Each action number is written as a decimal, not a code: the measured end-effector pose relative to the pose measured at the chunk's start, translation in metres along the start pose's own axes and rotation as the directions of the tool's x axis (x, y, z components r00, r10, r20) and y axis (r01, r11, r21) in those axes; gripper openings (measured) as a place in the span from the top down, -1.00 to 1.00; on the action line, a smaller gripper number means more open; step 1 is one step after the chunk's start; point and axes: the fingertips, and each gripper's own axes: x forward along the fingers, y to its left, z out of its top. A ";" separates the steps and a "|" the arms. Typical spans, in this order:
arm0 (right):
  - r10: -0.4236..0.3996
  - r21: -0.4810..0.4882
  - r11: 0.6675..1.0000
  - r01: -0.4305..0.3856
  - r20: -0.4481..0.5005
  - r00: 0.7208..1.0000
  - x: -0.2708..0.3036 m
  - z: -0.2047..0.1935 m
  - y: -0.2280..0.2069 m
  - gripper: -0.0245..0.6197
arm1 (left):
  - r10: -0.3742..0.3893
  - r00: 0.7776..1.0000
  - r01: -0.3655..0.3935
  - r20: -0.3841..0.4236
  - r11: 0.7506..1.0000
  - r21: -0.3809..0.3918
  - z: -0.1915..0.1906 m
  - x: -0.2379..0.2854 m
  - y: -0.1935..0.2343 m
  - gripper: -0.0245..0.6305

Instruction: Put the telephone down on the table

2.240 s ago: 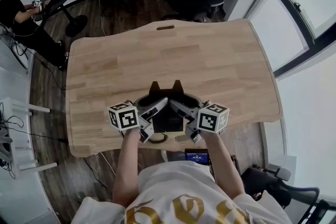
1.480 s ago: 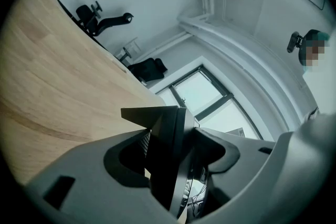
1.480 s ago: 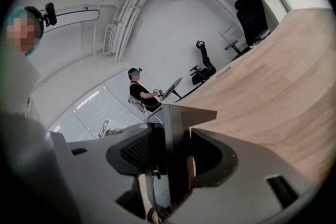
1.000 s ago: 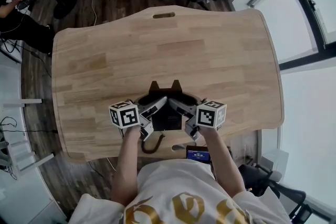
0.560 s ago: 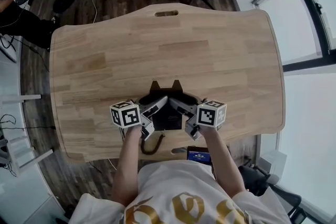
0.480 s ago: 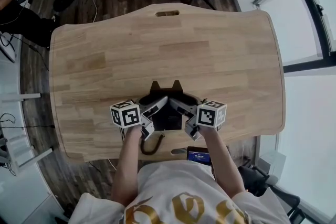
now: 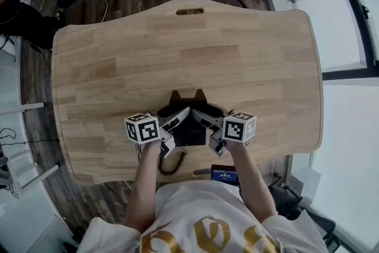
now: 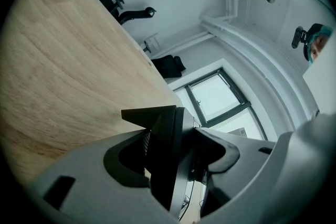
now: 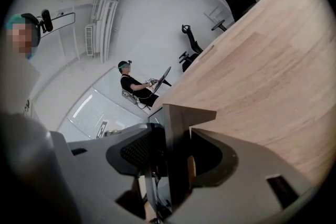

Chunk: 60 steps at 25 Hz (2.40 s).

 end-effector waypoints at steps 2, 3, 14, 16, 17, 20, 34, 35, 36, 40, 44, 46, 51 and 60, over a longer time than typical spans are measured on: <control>-0.003 0.006 1.000 0.003 0.000 1.000 0.003 0.001 -0.004 0.28 | 0.005 1.000 -0.005 -0.001 1.000 -0.011 0.001 0.002 0.005 0.17; -0.003 0.008 1.000 0.003 0.000 1.000 0.004 0.001 -0.005 0.28 | 0.006 1.000 -0.006 -0.001 1.000 -0.016 0.001 0.002 0.006 0.17; 0.018 0.010 1.000 -0.018 0.000 1.000 0.005 0.000 -0.007 0.27 | 0.032 0.999 -0.032 -0.004 0.999 -0.020 0.001 0.002 0.007 0.16; 0.009 0.009 1.000 -0.009 0.003 1.000 0.005 0.000 -0.006 0.27 | 0.044 0.999 -0.044 0.001 0.999 -0.020 0.002 0.001 0.008 0.15; 0.003 0.008 1.000 -0.003 0.005 1.000 0.005 0.000 -0.007 0.27 | 0.053 0.999 -0.053 0.003 0.998 -0.022 0.002 0.001 0.008 0.14; -0.023 0.004 1.000 0.023 0.011 1.000 0.004 0.000 -0.008 0.26 | 0.082 0.997 -0.082 0.005 0.996 -0.034 0.000 0.000 0.009 0.13; -0.122 -0.083 0.989 0.122 0.011 0.993 -0.014 -0.006 0.000 0.22 | 0.176 0.982 -0.177 0.063 0.984 0.015 0.007 -0.013 -0.001 0.01; -0.125 -0.084 0.989 0.126 0.019 0.992 -0.015 -0.006 0.001 0.22 | 0.182 0.981 -0.184 0.067 0.983 0.022 0.007 -0.015 -0.001 0.01; -0.129 -0.086 0.988 0.131 0.027 0.991 -0.017 -0.006 0.002 0.22 | 0.187 0.980 -0.190 0.069 0.982 0.025 0.007 -0.018 0.000 0.01; -0.169 -0.097 0.980 0.175 0.070 0.983 -0.026 -0.002 0.002 0.22 | 0.221 0.970 -0.226 0.102 0.974 0.033 0.012 -0.034 0.002 0.01; -0.172 -0.114 0.976 0.183 0.101 0.980 -0.035 -0.001 0.010 0.22 | 0.254 0.953 -0.269 0.165 0.960 0.077 0.021 -0.051 -0.006 0.01; -0.177 -0.143 0.971 0.193 0.114 0.978 -0.039 -0.001 0.016 0.23 | 0.253 0.949 -0.275 0.186 0.956 0.103 0.024 -0.056 -0.014 0.02; -0.207 -0.230 0.943 0.239 0.155 0.966 -0.048 0.000 0.032 0.34 | 0.250 0.945 -0.290 0.211 0.939 0.185 0.021 -0.067 -0.036 0.30; -0.160 -0.329 0.914 0.238 0.246 0.956 -0.072 0.002 0.069 0.87 | 0.230 0.936 -0.300 0.266 0.916 0.266 0.012 -0.090 -0.066 0.88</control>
